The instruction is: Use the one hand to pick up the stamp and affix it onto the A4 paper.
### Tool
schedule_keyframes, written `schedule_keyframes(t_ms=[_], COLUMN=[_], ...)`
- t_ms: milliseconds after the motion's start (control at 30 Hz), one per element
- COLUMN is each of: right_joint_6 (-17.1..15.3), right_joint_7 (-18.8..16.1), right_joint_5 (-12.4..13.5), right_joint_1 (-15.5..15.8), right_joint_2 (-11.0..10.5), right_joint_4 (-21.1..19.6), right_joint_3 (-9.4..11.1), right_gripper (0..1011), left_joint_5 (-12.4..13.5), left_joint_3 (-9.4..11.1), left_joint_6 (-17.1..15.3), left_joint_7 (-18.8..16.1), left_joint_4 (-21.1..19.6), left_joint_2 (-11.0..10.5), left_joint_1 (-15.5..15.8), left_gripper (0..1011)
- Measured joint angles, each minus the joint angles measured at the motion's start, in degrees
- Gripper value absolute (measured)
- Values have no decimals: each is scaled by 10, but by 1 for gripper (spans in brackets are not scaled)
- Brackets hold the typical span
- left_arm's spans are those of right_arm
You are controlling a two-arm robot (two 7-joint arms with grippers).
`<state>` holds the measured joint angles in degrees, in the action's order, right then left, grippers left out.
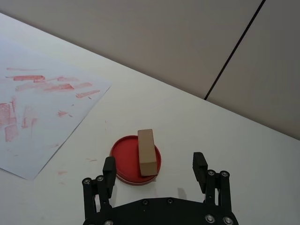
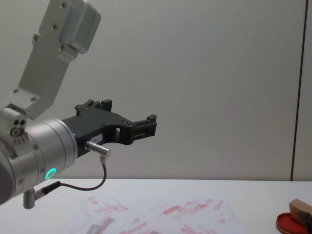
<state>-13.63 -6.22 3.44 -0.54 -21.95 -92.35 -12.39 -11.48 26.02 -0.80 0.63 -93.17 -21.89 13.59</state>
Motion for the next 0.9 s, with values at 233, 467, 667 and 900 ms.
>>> schedule_keyframes(t_ms=[233,467,667,900], right_joint_6=[-1,-1,2,7], right_joint_7=[-7,-12,-17,-22], right_joint_5=[-20,-32,-45,-57], right_joint_1=[-24,-41,-58,-74], right_joint_2=[12,21,32,43], right_joint_4=[33,55,80,103], right_joint_3=[-4,-7,-12,-17], right_gripper=[1001,1001,1001,1001], left_joint_5=[0,0,0,0], left_joint_3=[0,0,0,0], left_joint_6=[0,0,0,0], left_joint_7=[0,0,0,0], left_joint_4=[0,0,0,0], left_joint_2=[0,0,0,0], left_joint_1=[0,0,0,0], left_gripper=[1002,1003,1003,1003])
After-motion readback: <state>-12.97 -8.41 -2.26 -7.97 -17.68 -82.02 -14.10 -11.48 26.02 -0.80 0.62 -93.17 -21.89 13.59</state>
